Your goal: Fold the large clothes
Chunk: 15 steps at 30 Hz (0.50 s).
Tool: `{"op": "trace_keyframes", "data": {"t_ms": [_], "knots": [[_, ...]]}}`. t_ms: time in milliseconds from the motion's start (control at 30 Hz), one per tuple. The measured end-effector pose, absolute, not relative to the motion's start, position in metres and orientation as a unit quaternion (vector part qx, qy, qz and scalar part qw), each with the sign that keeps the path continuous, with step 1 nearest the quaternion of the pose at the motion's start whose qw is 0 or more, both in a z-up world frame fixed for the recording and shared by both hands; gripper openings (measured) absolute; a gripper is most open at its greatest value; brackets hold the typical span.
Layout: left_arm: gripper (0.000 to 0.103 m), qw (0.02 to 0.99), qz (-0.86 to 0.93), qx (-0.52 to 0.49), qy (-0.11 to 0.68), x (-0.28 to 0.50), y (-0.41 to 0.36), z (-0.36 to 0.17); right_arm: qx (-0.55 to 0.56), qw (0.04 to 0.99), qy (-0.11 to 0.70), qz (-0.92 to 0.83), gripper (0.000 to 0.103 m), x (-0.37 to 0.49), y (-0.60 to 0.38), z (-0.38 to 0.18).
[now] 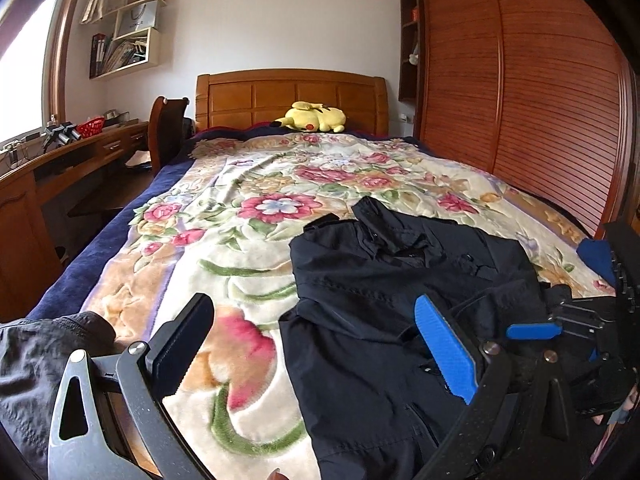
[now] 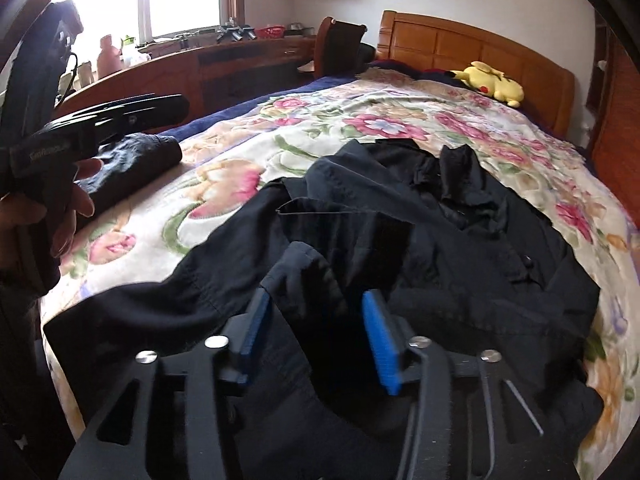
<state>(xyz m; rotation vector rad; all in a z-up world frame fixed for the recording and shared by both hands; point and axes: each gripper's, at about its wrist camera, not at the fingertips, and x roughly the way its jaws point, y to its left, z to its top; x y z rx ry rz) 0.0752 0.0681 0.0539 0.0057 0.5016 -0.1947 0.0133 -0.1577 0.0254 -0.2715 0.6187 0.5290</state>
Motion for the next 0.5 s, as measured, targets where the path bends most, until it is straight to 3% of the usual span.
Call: {"op": "trace_keyframes", "data": {"t_ms": [500], "knots": [[0.101, 0.950, -0.137, 0.039, 0.278, 0.070, 0.023, 0.031, -0.079, 0.948, 0.273, 0.143, 0.056, 0.016, -0.214, 0.004]]}}
